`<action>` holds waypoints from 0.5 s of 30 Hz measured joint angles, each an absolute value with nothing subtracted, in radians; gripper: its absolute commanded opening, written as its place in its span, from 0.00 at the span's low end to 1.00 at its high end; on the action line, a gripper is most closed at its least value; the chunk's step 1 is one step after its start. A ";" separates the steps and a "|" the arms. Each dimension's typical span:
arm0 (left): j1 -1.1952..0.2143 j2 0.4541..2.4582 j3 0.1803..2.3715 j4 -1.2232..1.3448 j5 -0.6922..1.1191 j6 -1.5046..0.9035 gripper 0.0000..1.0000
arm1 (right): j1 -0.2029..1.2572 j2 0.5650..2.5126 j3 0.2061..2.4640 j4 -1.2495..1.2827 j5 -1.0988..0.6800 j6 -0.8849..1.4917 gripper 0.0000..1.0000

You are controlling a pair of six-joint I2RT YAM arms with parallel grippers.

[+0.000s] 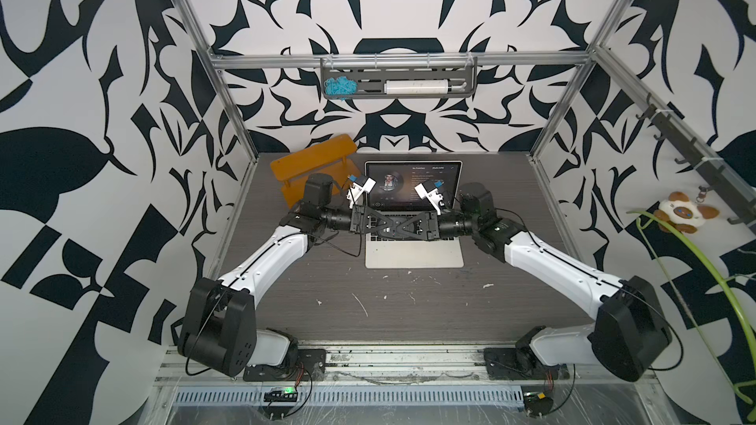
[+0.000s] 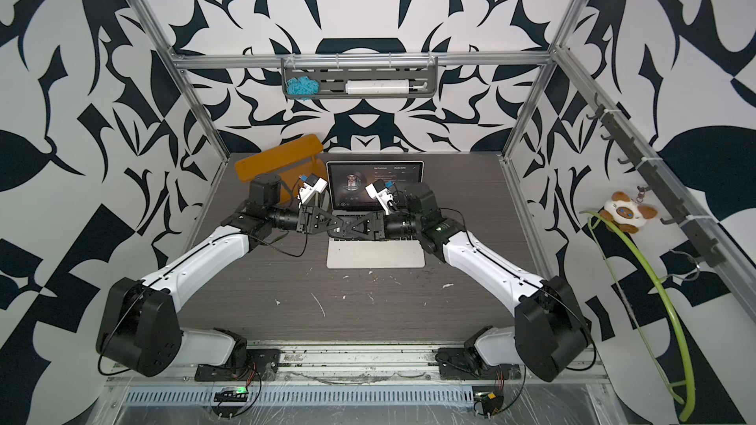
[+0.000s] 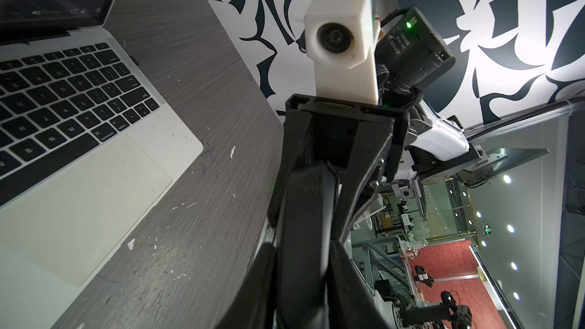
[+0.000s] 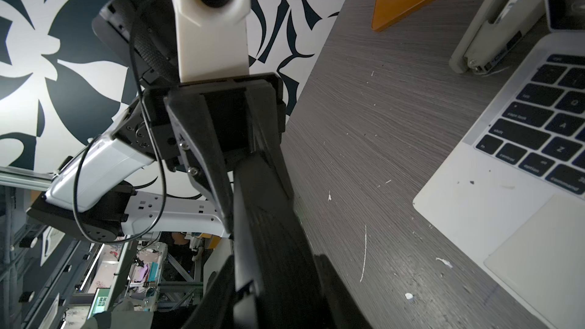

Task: Remove the wireless mouse receiver from the laptop
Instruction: Remove the lid from the mouse.

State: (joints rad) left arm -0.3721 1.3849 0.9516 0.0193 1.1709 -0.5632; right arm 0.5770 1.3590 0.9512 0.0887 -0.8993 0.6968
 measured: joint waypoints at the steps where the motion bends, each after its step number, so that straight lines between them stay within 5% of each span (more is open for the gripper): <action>1: -0.372 1.385 0.952 0.019 1.174 -0.559 0.00 | 0.577 1.359 0.952 0.089 -0.902 0.695 0.27; 9: -0.371 1.385 0.952 0.018 1.184 -0.553 0.00 | 0.577 1.359 0.952 0.089 -0.910 0.695 0.25; 15: -0.371 1.387 0.952 0.046 1.194 -0.604 0.00 | 0.577 1.359 0.952 0.093 -0.902 0.692 0.54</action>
